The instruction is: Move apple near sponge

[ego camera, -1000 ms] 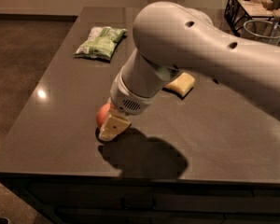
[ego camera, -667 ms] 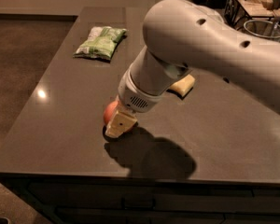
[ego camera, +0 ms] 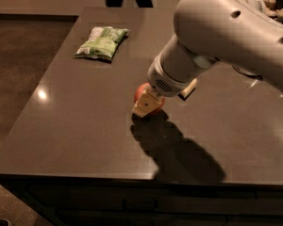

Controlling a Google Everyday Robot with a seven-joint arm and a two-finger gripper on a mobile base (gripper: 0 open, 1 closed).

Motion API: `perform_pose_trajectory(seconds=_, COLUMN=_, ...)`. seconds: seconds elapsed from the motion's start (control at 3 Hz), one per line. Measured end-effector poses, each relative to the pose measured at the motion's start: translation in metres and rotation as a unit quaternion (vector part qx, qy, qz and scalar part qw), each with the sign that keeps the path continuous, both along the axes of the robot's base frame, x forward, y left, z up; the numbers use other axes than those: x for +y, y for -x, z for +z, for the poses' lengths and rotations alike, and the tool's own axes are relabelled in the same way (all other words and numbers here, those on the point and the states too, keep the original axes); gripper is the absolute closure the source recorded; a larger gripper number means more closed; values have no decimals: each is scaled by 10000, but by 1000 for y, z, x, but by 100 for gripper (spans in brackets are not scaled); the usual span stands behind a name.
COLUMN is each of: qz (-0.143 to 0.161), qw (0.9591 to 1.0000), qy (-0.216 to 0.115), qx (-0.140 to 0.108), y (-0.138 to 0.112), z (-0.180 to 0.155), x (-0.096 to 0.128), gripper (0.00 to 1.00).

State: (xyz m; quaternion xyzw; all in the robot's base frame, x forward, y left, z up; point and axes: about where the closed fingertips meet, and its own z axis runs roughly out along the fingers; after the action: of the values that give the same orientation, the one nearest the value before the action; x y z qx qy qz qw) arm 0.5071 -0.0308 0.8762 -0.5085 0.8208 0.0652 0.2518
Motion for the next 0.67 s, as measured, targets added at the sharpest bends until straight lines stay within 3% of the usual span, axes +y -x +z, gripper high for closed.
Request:
perform_pose_trajectory(seconds=0.33, qz=-552, qw=9984, qy=55, qx=-121, y=-9, z=-3, x=-24, gripper=100)
perform_pose_trajectory(seconds=0.67, qz=-987, qw=9947, qy=150, qx=-253, y=-14, z=-8, x=-42, gripper=82)
